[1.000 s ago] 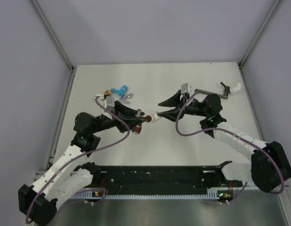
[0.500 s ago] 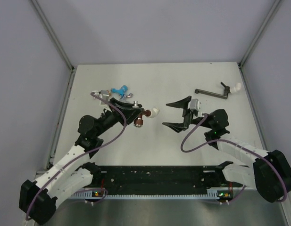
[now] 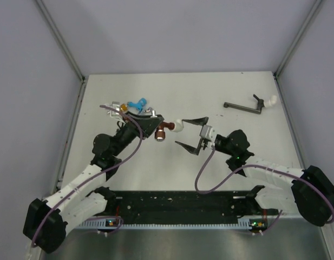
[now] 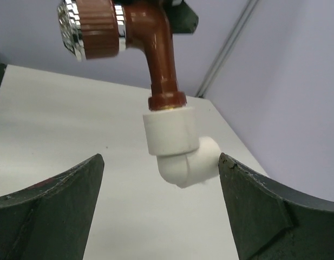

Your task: Install the water faucets

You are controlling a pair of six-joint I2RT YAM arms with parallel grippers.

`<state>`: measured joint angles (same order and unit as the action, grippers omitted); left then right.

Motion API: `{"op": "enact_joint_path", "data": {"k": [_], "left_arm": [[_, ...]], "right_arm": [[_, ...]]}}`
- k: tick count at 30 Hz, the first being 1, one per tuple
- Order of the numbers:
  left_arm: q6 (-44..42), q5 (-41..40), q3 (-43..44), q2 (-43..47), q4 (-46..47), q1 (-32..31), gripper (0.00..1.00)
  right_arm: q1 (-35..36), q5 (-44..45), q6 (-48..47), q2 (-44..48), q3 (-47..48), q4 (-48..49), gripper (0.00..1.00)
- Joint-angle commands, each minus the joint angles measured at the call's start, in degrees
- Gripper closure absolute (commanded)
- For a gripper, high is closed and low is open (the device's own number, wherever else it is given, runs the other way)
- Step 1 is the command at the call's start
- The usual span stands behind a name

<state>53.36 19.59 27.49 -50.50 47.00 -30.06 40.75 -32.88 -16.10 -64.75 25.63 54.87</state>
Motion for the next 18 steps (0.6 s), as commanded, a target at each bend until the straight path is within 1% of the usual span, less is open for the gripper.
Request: {"op": "enact_joint_path", "data": {"k": [1,5,8,11,13,16,17,18], "left_arm": [[4.4,0.3,0.6,-0.6,10.6,-0.2,1.0],[6.7,2.8,0.6,-2.7,15.3,-0.2,1.0],[7.8,3.8,0.3,-4.4,18.6,-0.3,1.0],[6.8,4.7,0.1,-5.0,20.2,-0.3,1.0],[4.5,5.5,0.1,-5.1,20.7,-0.3,1.0],[1.1,6.9,-0.2,-5.0,22.3,-0.3,1.0],[-0.2,7.3,-0.5,-5.0,23.2,-0.3,1.0],[-1.5,7.5,-0.9,-4.9,24.6,-0.3,1.0]], "right_arm": [[0.6,4.0,-3.1,-3.0,1.4,3.2,0.14],[0.6,2.1,-1.0,-5.6,2.1,6.6,0.18],[0.6,-1.1,1.5,-6.1,2.7,8.3,0.22],[0.6,-4.1,4.6,-5.5,2.9,9.9,0.27],[0.4,-6.6,6.7,-4.6,3.2,9.8,0.3],[-0.4,-9.8,11.9,-4.2,3.1,12.6,0.4],[-1.1,-10.9,14.1,-4.2,3.0,14.7,0.44],[-1.8,-12.1,17.8,-4.9,2.9,17.2,0.51]]}}
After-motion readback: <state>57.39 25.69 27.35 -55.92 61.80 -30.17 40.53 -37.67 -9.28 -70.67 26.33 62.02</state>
